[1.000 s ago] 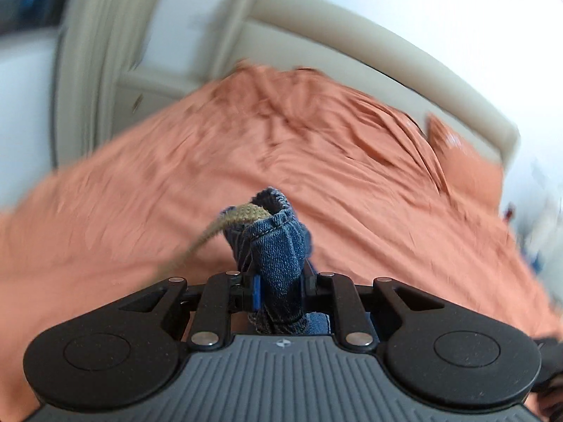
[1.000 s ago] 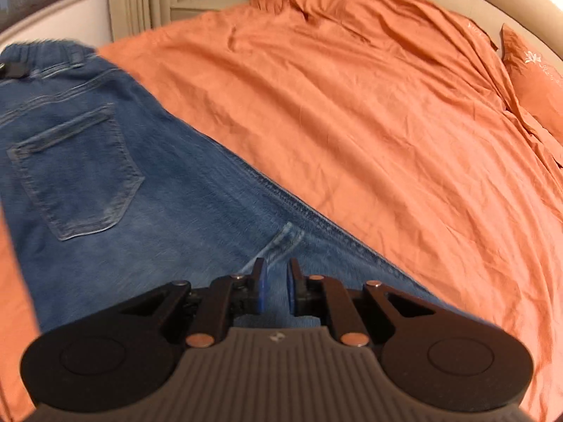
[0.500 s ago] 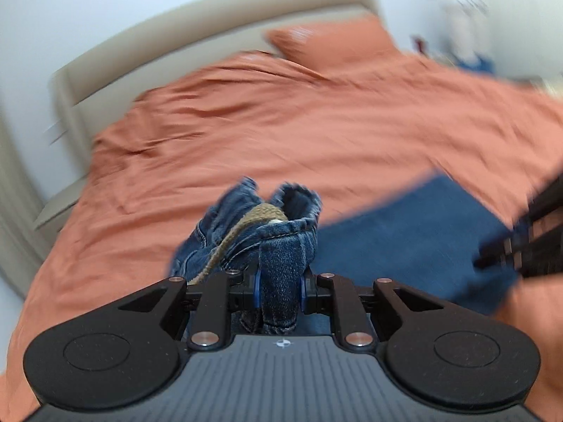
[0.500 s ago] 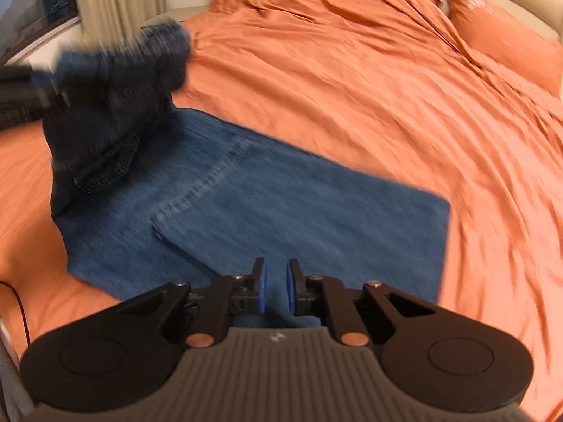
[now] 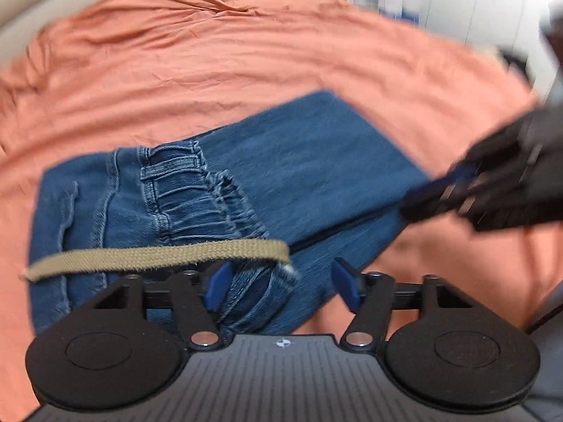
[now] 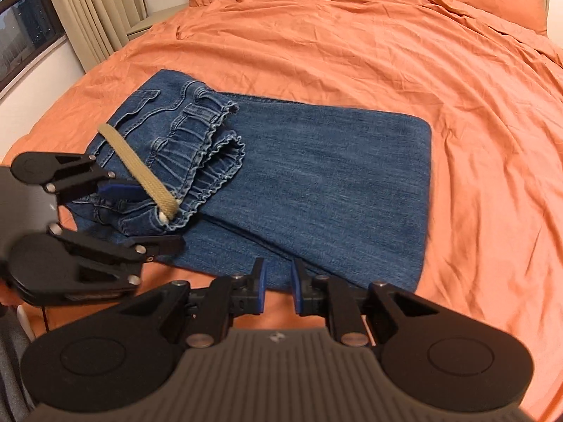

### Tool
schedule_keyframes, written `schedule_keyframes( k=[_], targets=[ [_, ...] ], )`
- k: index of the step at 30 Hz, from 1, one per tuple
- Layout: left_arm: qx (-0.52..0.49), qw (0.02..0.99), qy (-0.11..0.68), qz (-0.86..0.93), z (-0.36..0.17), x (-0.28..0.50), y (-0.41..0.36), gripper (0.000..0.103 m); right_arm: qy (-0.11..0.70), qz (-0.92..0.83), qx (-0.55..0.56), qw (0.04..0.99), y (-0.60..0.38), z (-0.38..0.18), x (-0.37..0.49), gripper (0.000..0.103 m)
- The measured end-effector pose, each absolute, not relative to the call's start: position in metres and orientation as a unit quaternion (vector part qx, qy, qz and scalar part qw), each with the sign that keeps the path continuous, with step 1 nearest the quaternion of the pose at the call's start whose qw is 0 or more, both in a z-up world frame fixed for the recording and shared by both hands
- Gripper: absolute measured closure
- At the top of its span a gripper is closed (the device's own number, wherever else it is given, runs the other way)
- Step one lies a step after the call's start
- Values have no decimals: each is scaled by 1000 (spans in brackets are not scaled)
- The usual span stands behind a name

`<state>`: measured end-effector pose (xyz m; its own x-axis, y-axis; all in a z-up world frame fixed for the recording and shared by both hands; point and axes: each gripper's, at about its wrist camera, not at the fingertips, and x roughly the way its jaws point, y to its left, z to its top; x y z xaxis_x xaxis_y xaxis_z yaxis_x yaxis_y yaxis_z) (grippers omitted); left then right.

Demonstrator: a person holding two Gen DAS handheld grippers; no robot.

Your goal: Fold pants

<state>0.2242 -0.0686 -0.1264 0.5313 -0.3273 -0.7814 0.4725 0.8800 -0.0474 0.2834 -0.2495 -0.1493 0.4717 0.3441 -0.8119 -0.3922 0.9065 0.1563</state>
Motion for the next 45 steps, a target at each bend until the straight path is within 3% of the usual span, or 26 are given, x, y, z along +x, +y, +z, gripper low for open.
schedule_keyframes(
  k=[5,13,15,22,24,25,31,33,36,41,45],
  targets=[
    [-14,869,423,-255,-99,229,-29,25,454,224,-21,862,-242,-141,281,91],
    [9,902,393,-179,-75,236,30,25,421,259,17,869,-220,-126,295,88],
    [8,904,397,-157,-77,245,44,26,420,266,39,867,-212,-126,306,75],
    [23,907,402,-122,-90,266,78,28,418,281,131,854,-186,-147,355,73],
    [32,909,399,-119,-91,268,85,28,420,271,159,851,-182,-156,372,56],
    [32,909,399,-117,-92,269,89,28,422,269,170,849,-179,-160,379,52],
    [9,908,408,-97,-102,278,113,28,440,263,204,834,-163,-189,412,57],
    [-10,907,410,-95,-103,280,119,29,442,263,216,830,-163,-191,415,80],
    [-32,908,405,-96,-100,279,125,30,421,282,224,833,-169,-175,405,95],
    [-59,911,393,-106,-92,280,126,31,386,318,270,823,-190,-136,373,98],
    [-48,910,401,-98,-97,285,115,32,419,278,252,827,-194,-157,364,98]
  ],
)
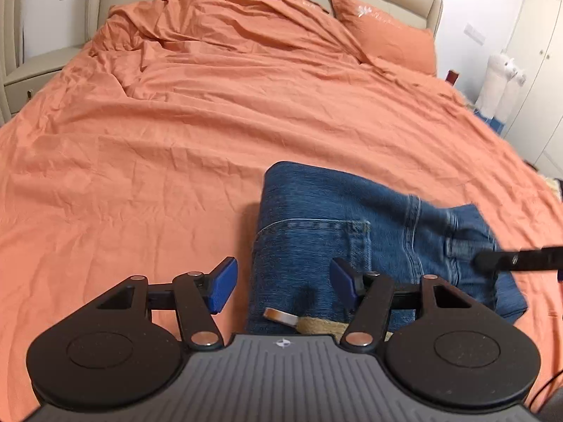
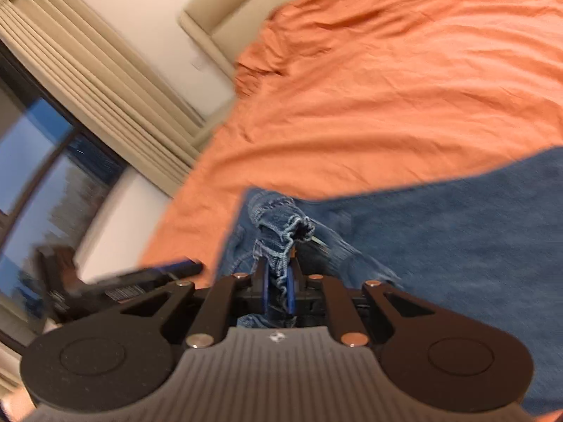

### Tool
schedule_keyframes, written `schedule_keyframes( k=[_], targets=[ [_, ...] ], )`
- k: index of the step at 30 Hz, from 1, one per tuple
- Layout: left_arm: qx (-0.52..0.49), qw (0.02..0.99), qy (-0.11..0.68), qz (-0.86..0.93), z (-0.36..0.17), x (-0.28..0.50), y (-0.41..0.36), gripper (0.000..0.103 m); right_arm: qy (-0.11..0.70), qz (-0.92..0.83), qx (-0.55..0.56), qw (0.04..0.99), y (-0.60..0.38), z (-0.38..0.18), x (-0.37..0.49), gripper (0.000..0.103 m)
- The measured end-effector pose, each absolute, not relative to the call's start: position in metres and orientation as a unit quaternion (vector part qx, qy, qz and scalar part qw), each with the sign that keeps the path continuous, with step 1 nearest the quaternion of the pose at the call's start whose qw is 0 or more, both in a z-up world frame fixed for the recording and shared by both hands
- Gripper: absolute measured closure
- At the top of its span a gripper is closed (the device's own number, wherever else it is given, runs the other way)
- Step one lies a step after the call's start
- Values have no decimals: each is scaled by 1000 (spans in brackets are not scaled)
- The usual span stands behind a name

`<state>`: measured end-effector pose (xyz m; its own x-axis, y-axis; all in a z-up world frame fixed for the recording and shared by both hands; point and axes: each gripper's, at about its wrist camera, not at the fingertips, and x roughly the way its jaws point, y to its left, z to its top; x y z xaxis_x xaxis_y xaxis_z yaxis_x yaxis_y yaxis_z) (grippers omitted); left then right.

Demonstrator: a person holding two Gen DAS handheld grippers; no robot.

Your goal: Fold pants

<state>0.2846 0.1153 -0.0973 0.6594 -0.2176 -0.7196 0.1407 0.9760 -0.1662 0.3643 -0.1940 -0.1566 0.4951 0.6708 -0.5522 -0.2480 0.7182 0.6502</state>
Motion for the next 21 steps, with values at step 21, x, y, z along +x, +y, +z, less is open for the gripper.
schedule_keyframes(
  k=[21],
  targets=[
    [-71,892,434,-109,-127,296,120,41,458,255,378,763,-199,-234,392,88]
  ],
)
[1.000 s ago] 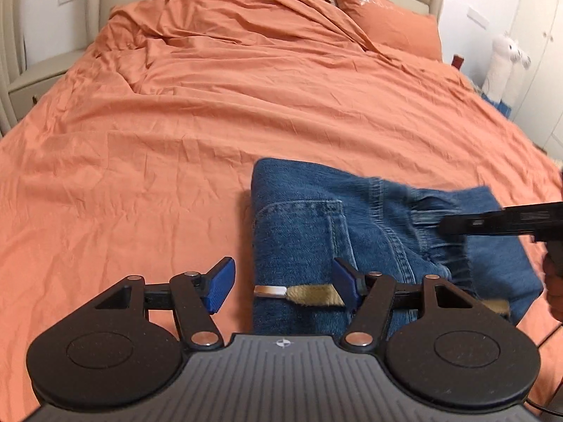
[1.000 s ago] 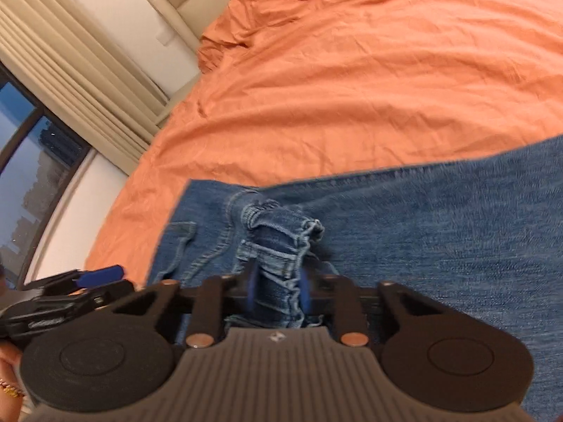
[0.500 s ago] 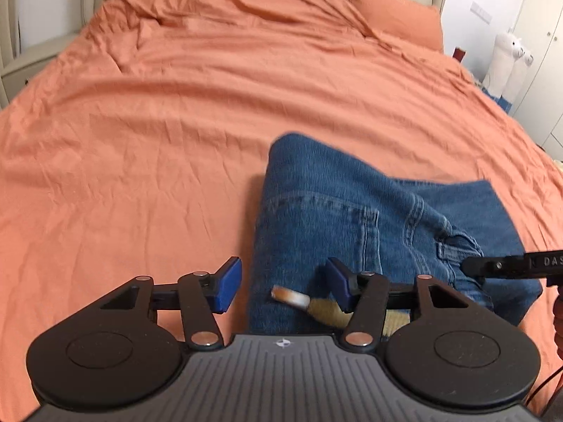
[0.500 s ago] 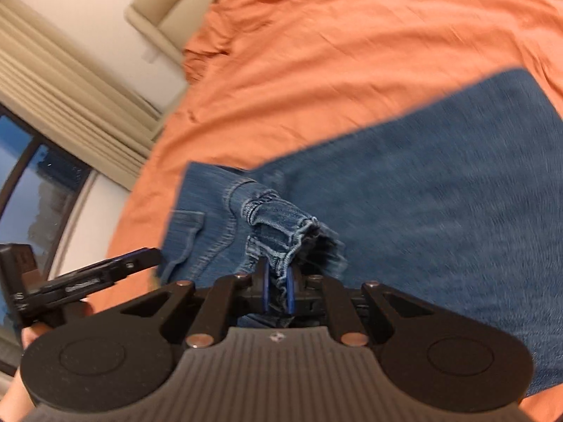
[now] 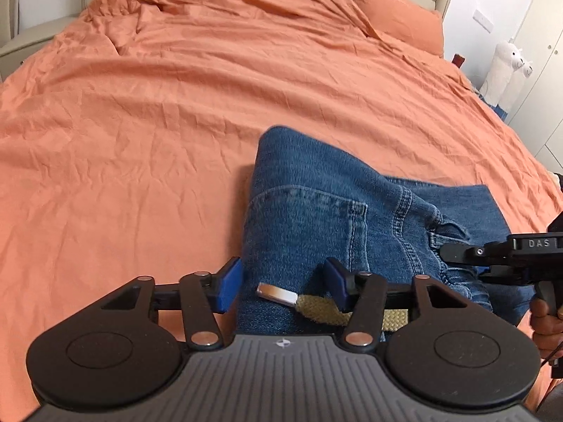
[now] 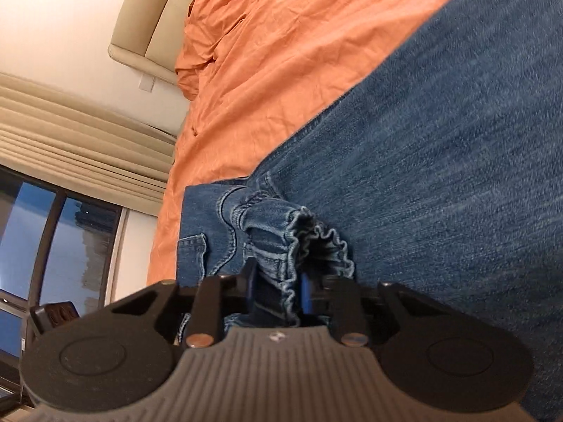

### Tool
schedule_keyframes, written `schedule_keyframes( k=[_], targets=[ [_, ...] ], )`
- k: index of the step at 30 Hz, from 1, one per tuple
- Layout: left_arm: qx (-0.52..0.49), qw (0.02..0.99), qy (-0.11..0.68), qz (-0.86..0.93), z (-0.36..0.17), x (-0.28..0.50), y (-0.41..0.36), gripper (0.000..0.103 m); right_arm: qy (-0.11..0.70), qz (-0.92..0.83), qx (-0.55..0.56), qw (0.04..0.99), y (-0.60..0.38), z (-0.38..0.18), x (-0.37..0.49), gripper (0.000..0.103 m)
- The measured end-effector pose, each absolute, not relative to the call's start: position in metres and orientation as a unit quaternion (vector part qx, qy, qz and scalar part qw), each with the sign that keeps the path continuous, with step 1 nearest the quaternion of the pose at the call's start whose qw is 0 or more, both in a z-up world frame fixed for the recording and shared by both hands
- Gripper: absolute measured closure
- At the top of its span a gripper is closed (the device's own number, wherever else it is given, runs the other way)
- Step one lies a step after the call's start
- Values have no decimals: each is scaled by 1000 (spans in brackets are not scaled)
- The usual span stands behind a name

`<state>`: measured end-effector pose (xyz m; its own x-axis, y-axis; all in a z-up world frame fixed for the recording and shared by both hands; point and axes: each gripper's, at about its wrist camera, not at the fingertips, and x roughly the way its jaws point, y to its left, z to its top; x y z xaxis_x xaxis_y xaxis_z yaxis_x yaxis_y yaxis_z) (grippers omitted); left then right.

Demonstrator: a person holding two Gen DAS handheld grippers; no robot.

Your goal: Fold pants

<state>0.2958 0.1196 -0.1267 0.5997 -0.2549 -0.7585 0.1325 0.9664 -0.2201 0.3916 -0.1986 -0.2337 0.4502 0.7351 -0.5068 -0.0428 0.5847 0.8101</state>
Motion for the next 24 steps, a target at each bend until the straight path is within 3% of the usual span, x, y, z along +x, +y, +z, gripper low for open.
schedule_keyframes(
  k=[10,14,19,24],
  targets=[
    [-161,914,363,-81,-63,283,133,41,379,310,188,852,-153,-55,390,91],
    [-177,916,347,-94,-47,281,123,41,376,284,162,867,-168,-9,391,91],
    [-158,915,353,-116,-56,287,96,41,378,229,167,881,-228,-2,385,91],
    [-140,906,374,-138,-78,299,63,42,418,147,180,878,-299,-56,390,91]
  ],
)
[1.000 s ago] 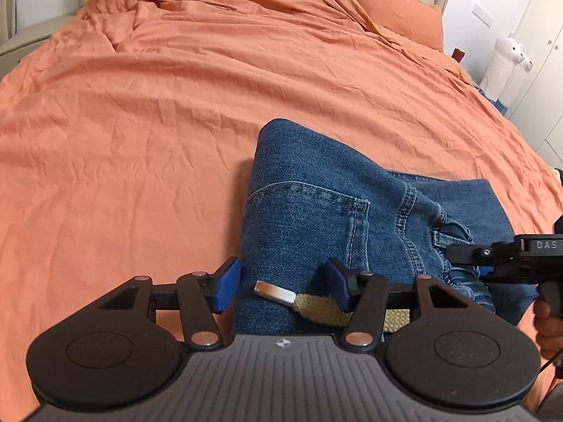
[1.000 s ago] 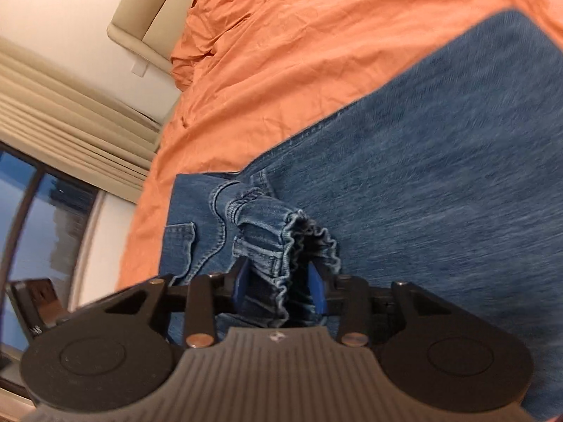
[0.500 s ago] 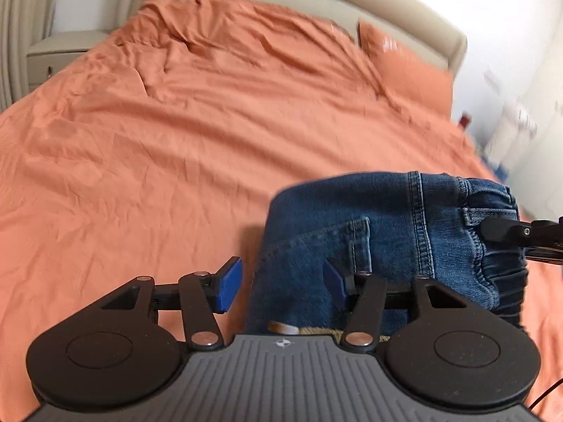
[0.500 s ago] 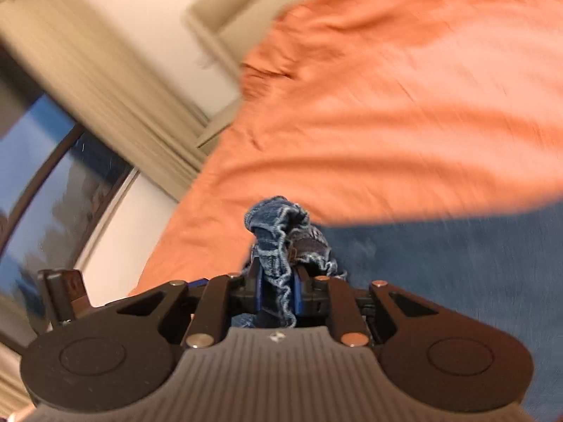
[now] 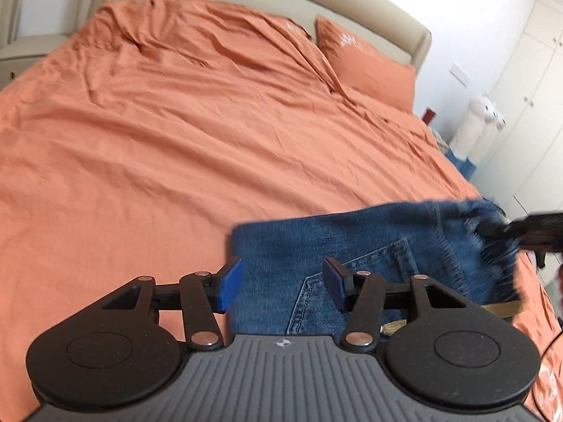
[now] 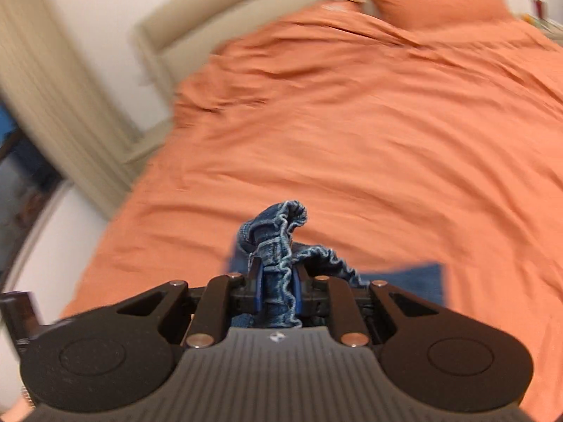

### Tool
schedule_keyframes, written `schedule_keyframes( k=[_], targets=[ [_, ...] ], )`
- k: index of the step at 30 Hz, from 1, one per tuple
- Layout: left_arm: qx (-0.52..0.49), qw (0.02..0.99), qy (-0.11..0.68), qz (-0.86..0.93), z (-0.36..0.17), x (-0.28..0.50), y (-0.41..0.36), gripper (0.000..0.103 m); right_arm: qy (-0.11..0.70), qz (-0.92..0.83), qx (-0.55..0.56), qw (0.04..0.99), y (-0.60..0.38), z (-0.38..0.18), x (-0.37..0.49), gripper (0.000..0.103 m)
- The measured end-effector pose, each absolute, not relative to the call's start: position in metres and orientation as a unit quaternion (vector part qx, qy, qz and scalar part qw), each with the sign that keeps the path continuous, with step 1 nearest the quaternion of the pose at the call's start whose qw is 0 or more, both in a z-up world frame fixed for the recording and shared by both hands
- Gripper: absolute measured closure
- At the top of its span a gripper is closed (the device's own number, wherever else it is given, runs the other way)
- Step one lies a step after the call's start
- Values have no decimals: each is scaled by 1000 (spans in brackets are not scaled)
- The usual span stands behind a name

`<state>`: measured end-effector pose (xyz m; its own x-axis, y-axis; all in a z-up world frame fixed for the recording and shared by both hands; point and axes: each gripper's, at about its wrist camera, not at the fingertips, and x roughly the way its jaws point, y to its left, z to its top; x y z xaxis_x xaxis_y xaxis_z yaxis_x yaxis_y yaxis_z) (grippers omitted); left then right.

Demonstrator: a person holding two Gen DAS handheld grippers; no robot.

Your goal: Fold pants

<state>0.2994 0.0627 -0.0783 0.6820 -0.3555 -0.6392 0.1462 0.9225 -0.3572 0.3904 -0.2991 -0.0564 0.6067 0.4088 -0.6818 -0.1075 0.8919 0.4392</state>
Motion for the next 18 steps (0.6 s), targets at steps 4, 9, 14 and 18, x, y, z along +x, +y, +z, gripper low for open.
schedule_keyframes(
  k=[4,9,14,18],
  targets=[
    [-117,898,396,-148,-98,308,40,43,463,92,225,853,-344,-136,399,92],
    [-88,893,417,-146,-117,319,26,44,461,84,219,856,-357,-183,411,91],
    [-80,884,441,-134,-132,322,25,46,466,81,204,857,-358,-202,419,86],
    [-70,887,437,-131,-120,306,30,46,441,74,123,886,-341,-179,405,72]
  ],
)
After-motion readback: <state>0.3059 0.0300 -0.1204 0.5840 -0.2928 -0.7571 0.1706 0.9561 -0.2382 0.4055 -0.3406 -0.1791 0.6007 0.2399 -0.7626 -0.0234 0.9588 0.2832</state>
